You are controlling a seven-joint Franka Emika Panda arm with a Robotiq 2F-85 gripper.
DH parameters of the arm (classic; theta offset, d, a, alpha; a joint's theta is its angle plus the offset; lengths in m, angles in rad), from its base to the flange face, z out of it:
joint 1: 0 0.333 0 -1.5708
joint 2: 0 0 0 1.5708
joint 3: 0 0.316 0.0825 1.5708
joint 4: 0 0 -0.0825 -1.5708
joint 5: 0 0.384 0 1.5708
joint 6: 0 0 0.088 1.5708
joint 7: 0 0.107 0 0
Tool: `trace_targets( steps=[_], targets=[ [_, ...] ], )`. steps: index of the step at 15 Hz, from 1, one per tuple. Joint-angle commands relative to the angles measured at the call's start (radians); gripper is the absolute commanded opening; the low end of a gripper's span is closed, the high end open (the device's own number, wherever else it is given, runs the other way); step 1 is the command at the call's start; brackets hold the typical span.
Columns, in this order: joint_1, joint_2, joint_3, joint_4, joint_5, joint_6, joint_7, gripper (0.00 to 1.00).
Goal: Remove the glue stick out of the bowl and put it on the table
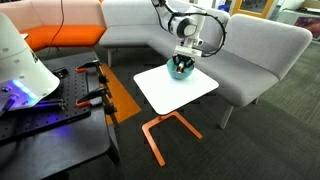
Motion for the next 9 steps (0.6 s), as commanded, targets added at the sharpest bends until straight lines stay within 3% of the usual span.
trace_targets(
  steps=[1,9],
  targets=[
    [0.009,-0.032,-0.009,-0.010,-0.014,-0.055,0.032,0.08],
    [-0.001,-0.167,-0.002,-0.146,-0.027,-0.055,0.021,0.08]
  ],
)
